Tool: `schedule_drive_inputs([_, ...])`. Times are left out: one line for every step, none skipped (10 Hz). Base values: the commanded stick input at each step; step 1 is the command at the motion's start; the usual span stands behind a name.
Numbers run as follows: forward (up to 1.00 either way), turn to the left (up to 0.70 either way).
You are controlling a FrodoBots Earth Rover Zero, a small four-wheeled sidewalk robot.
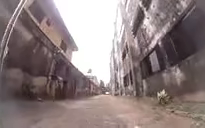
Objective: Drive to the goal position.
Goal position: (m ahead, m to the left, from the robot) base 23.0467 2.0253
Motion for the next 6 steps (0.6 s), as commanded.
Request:
schedule_drive_inputs([0.79,0.03])
schedule_drive_inputs([0.79,0.03])
schedule_drive_inputs([0.78,0.03])
schedule_drive_inputs([0.78,0.03])
schedule_drive_inputs([0.79,0.03])
schedule_drive_inputs([0.79,-0.26])
